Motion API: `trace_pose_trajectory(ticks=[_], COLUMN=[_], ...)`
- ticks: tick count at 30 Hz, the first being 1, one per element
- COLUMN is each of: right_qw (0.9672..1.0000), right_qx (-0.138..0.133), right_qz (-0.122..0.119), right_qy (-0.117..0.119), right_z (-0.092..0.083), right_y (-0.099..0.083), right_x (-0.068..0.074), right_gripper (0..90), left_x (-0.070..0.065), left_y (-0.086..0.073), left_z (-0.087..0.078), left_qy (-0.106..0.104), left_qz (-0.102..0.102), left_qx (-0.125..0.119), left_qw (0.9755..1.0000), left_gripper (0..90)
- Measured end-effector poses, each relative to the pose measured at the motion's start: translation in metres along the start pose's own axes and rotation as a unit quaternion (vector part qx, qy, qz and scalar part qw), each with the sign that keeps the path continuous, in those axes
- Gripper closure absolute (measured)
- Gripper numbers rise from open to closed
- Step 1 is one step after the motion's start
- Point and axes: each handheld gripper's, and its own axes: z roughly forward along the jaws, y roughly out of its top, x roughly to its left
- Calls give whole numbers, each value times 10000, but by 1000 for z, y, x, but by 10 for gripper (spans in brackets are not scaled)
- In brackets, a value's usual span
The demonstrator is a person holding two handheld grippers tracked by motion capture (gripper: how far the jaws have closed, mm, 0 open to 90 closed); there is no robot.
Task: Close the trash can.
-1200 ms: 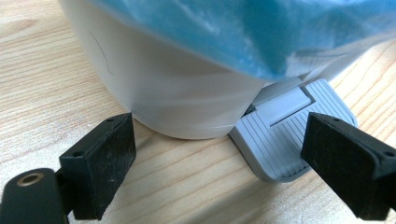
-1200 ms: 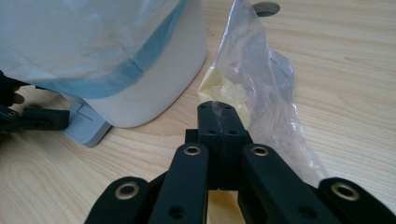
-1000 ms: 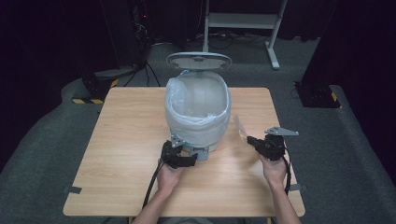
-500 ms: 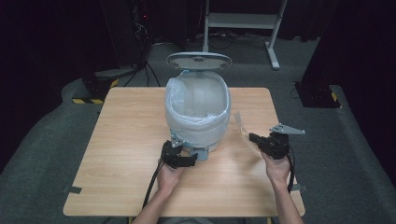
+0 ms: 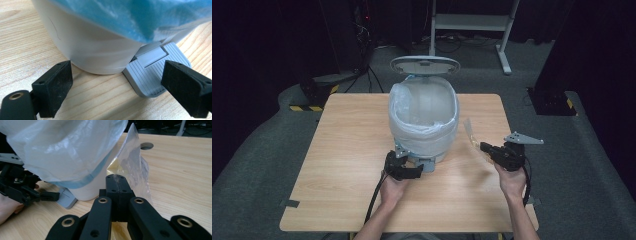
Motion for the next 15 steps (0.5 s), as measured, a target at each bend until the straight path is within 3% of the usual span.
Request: trace_pose_trajectory(ticks=[15], right_qw=[9998], right_qx=[-123], right_qz=[-102], right_qy=[153], right_z=[-12], right_y=[14], right_x=[9], right_gripper=[900], left_x=[0], left_y=[0], left_z=[0], left_qy=[1], left_qz=[4], left_qx=[4], left_qw=[10000], left_gripper=[103])
